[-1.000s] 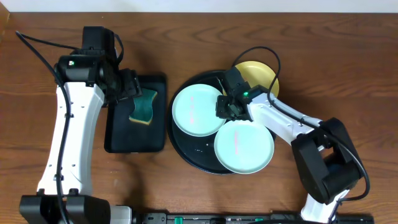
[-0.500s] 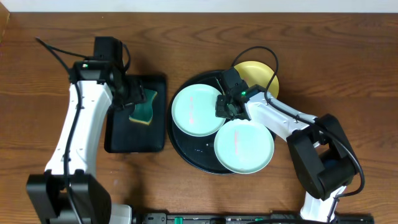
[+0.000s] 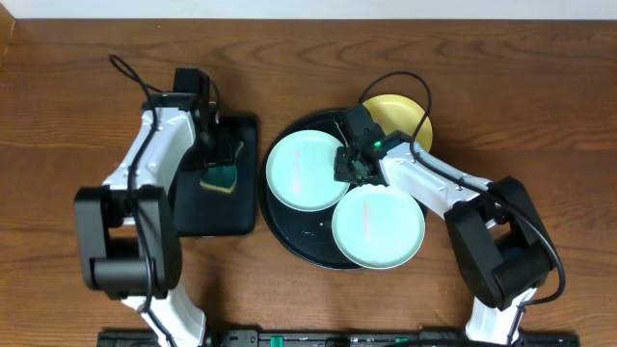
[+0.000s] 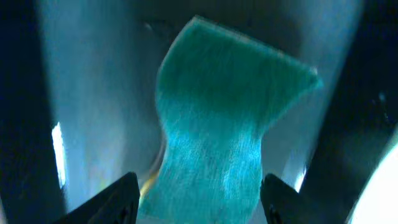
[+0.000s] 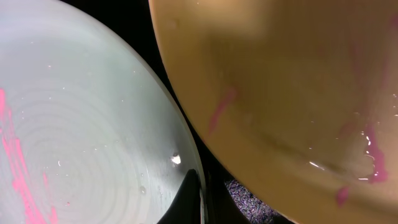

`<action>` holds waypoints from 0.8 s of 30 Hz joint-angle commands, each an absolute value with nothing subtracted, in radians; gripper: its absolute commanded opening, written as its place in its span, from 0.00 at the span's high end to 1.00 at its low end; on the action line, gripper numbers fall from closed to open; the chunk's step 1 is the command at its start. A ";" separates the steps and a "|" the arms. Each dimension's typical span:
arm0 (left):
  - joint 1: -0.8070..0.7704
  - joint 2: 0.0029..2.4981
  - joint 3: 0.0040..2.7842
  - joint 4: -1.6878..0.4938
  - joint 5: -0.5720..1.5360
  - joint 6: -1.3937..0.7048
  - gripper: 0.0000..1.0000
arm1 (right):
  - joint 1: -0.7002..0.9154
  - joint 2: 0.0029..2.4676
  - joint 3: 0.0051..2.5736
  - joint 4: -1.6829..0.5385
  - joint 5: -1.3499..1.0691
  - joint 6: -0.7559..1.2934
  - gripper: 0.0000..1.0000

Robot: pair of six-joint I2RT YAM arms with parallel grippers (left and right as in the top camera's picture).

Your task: Clean dirty plates on tray and stack at the side

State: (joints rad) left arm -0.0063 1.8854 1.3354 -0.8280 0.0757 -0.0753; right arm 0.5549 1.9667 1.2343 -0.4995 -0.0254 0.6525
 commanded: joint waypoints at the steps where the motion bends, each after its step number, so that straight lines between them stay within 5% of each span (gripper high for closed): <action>1: -0.001 1.939 1.330 -0.786 0.146 0.041 0.39 | 0.563 1.988 1.240 -0.501 -0.012 0.657 0.99; 6: -0.001 2.012 1.330 -0.741 0.145 0.045 0.46 | 0.563 1.988 1.240 -0.501 -0.012 0.649 0.99; 10: -0.001 2.049 1.330 -0.738 0.146 0.045 0.76 | 0.564 1.988 1.240 -0.502 -0.012 0.649 0.99; 14: -0.001 2.049 1.330 -0.742 0.146 0.044 0.92 | 0.564 1.988 1.240 -0.501 -0.012 0.649 0.99; 24: -0.001 1.961 1.406 -0.833 0.145 0.019 0.92 | 0.564 1.988 1.240 -0.499 -0.012 0.649 0.99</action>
State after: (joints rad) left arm -0.0010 2.0075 1.3632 -0.8028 0.1291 0.0334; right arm 0.5549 1.9667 1.2343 -0.4995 -0.0254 0.6514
